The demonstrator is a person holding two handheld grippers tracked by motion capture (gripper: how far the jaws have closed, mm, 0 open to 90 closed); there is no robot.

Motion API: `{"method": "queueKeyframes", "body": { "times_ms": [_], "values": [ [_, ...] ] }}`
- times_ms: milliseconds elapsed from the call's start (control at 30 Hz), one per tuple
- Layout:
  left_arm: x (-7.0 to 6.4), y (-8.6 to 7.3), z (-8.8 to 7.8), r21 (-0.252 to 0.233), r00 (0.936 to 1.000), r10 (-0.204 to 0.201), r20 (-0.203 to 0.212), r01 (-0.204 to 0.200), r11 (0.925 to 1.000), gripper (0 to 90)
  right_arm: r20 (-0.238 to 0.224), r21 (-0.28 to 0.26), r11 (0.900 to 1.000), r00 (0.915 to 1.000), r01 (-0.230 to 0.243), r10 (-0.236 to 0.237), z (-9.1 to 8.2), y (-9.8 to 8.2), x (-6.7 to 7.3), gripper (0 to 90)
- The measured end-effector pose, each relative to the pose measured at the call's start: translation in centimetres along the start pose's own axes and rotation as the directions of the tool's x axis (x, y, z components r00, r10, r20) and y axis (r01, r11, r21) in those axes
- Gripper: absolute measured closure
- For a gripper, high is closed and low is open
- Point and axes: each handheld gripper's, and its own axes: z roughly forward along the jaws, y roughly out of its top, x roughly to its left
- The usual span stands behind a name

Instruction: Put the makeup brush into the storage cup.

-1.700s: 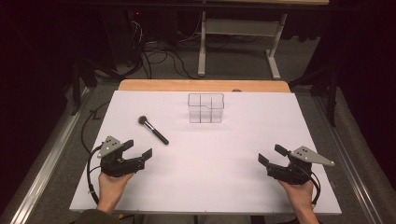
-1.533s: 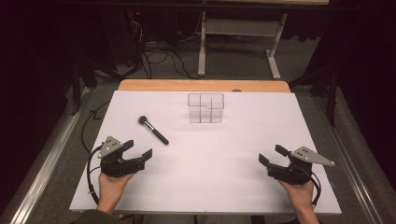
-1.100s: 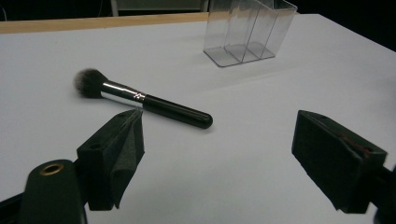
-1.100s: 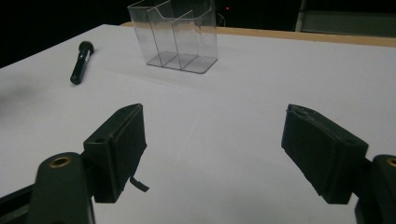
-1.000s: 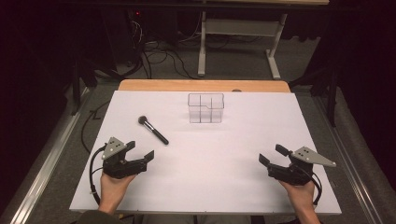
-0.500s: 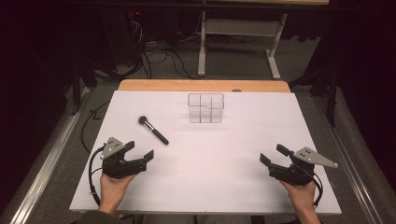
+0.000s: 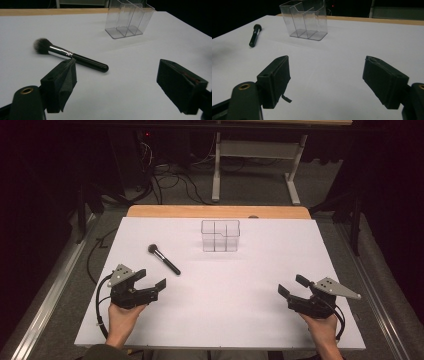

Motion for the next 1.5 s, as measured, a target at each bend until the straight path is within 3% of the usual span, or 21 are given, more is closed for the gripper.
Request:
{"method": "queueKeyframes", "body": {
  "times_ms": [900,1233,1500],
  "values": [
    [-0.2,1.4,0.0,-0.017,0.9998,-0.013,0.013,0.013,0.9998,17.3,-0.003,-0.004,1.000,1.0000,0.000,0.000,0.1,0.1,0.0,23.0],
    [-0.1,2.1,0.4,-0.023,0.9998,0.020,-0.003,-0.020,0.9995,17.3,-0.001,0.000,1.000,1.0000,-0.005,0.005,0.2,0.1,0.0,22.9],
    [-0.3,2.7,1.0,-0.029,0.9980,0.059,0.021,-0.058,0.9979,16.5,-0.003,-0.001,1.000,1.0000,0.008,-0.008,0.2,0.1,0.0,22.9]
  ]
}}
